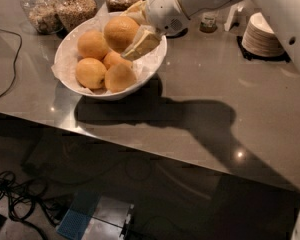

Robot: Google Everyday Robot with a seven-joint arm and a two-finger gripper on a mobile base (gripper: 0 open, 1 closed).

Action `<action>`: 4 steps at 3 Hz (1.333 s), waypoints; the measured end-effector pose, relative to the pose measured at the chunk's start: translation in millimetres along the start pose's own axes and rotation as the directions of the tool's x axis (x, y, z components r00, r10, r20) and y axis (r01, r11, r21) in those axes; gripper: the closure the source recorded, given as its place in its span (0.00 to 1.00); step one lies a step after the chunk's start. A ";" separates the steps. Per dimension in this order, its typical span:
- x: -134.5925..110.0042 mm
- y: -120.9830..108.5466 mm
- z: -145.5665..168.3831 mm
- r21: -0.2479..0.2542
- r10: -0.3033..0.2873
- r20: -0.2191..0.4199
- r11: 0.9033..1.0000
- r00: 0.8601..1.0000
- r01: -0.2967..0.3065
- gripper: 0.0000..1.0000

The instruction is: Pick orange from white bowl

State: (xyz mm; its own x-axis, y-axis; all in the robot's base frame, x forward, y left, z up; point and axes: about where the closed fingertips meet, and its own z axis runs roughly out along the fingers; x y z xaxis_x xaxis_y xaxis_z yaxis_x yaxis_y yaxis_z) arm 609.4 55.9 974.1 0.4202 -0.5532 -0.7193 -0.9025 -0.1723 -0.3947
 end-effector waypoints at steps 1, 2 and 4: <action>-11.5 10.1 6.9 -0.037 -0.018 0.030 0.999 0.999 0.019 1.00; -41.1 45.2 -8.9 -0.074 -0.046 0.073 0.996 0.996 0.051 1.00; -101.6 121.2 -54.6 -0.063 -0.094 0.163 0.992 0.982 0.105 1.00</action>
Offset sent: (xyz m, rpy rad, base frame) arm -0.1221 -0.0078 0.0399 0.0443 0.0207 0.1710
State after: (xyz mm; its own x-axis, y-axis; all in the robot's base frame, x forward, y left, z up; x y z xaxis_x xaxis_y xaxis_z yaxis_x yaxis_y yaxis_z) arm 452.2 46.7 1030.5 0.5127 -0.3942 -0.7627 -0.8574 -0.2806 -0.4314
